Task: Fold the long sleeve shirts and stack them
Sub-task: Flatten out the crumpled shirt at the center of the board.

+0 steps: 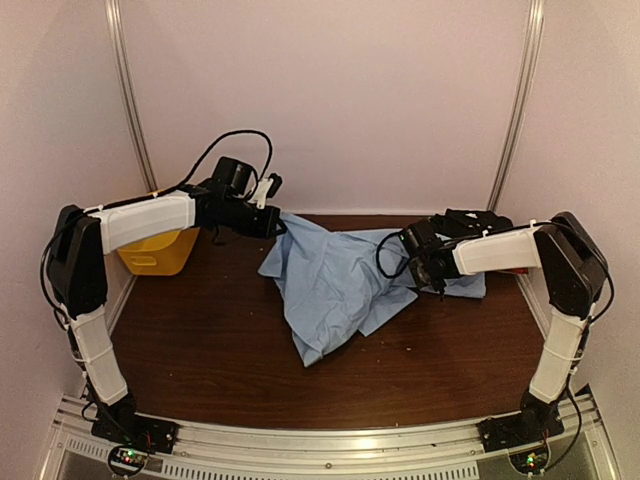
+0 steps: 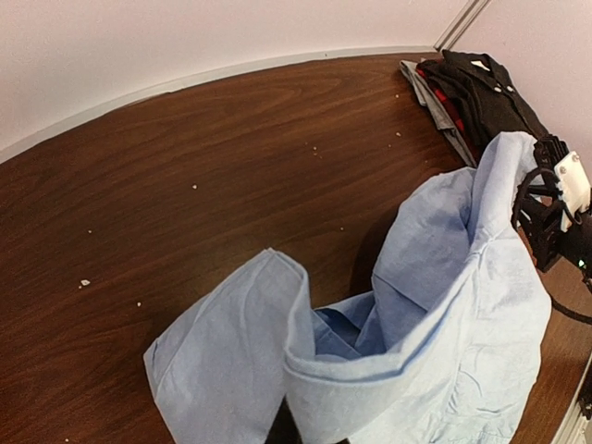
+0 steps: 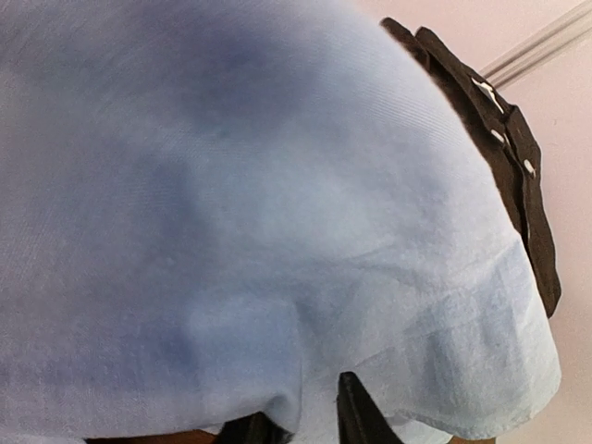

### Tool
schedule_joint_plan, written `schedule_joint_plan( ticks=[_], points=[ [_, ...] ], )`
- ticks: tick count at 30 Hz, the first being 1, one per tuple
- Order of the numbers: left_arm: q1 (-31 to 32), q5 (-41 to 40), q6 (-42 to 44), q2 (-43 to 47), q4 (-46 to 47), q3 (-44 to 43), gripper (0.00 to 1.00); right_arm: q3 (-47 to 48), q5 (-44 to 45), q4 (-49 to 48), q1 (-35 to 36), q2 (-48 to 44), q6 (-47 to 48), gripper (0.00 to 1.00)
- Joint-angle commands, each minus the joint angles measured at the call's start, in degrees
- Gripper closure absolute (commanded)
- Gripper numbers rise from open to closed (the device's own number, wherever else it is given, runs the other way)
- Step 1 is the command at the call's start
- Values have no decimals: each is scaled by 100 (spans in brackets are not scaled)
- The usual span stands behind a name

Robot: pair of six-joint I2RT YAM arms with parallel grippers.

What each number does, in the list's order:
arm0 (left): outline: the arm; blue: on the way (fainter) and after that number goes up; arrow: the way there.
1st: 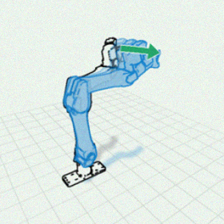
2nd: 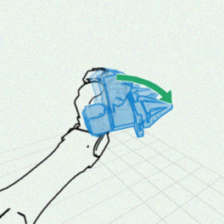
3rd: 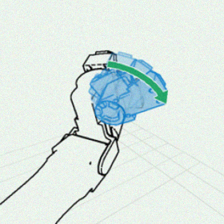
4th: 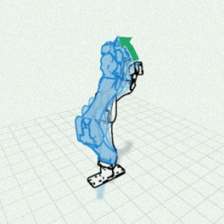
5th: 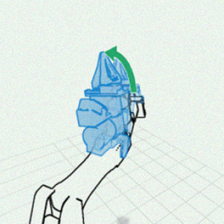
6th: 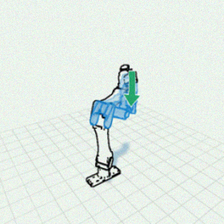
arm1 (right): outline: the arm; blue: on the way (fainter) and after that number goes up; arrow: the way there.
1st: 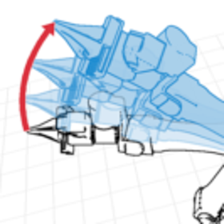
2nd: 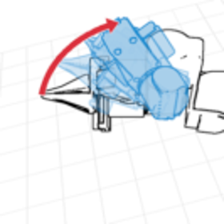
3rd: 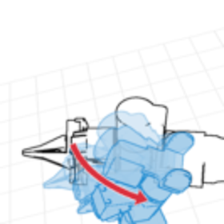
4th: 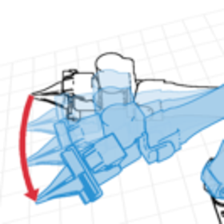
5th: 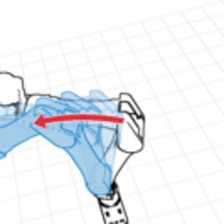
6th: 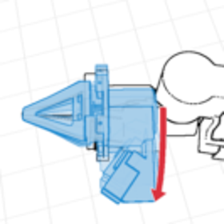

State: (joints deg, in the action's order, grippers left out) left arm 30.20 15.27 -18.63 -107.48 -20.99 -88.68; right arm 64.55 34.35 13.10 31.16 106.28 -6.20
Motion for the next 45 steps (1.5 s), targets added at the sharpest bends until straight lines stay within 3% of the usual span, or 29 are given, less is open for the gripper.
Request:
schedule_joint_plan(
  ticks=[1,4,12,21,28,32,38,41,45],
  points=[
    [-92,34,18,295,204,-4,100,39,304,77,16,-273,-28,83],
    [-137,8,25,436,175,46,100,23,368,257,20,-496,-60,100],
    [-489,-204,41,1023,47,196,100,58,-50,1125,22,-1421,-229,100],
    [-611,-641,357,2193,-369,-422,100,846,-1422,1787,267,-2966,66,100],
    [-471,409,580,3307,-793,-554,100,1738,-1915,2391,299,-3427,-153,100],
    [448,398,634,3815,-1038,444,100,1451,-1972,2541,299,-3508,-389,100],
    [2600,-361,-244,4053,-1029,2684,100,326,-1859,2517,303,-3796,-801,100],
    [3725,-588,-655,3818,-805,3309,100,-92,-1708,2526,288,-3859,-934,100],
    [4539,-288,-422,3336,-443,3432,84,-255,-1521,2562,247,-3788,-1044,100]
  ],
)
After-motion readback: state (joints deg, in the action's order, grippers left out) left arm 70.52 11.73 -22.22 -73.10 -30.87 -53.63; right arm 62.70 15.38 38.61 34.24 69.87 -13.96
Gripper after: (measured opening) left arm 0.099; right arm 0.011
